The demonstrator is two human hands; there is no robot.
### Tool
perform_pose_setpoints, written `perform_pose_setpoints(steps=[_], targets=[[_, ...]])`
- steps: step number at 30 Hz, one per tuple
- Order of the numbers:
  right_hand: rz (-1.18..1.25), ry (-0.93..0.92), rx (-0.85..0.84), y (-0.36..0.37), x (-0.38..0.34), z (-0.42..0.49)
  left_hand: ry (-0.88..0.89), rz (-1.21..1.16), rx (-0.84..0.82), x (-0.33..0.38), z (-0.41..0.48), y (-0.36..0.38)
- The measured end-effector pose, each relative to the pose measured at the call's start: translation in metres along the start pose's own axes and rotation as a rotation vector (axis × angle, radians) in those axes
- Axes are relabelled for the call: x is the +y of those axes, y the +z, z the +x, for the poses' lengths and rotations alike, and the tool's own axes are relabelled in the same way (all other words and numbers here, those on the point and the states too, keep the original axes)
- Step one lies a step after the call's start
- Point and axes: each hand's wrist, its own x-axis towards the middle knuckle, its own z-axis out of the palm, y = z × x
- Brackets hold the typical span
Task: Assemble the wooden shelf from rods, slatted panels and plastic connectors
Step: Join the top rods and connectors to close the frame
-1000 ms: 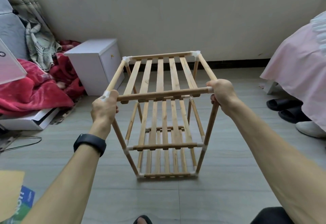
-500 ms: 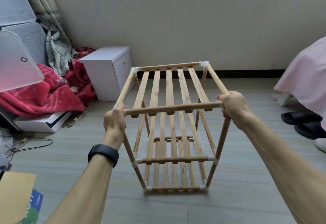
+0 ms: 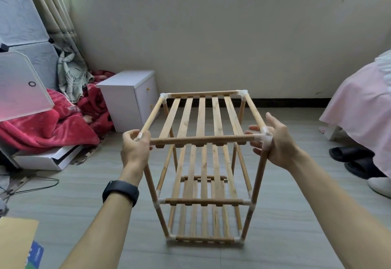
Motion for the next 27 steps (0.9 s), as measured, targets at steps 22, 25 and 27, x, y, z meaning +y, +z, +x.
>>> perform_pose_setpoints(steps=[22,25,27], targets=[[0.002,-0.146,0.248,0.031,0.014,-0.003,0.012,0.202,-0.041,0.009,-0.005,0.028],[0.047,-0.138,0.272,0.045,0.021,-0.011,-0.06,0.172,-0.143,0.015,-0.032,0.039],[0.071,-0.129,0.199,0.059,0.029,-0.02,-0.059,0.103,-0.264,0.023,-0.053,0.052]])
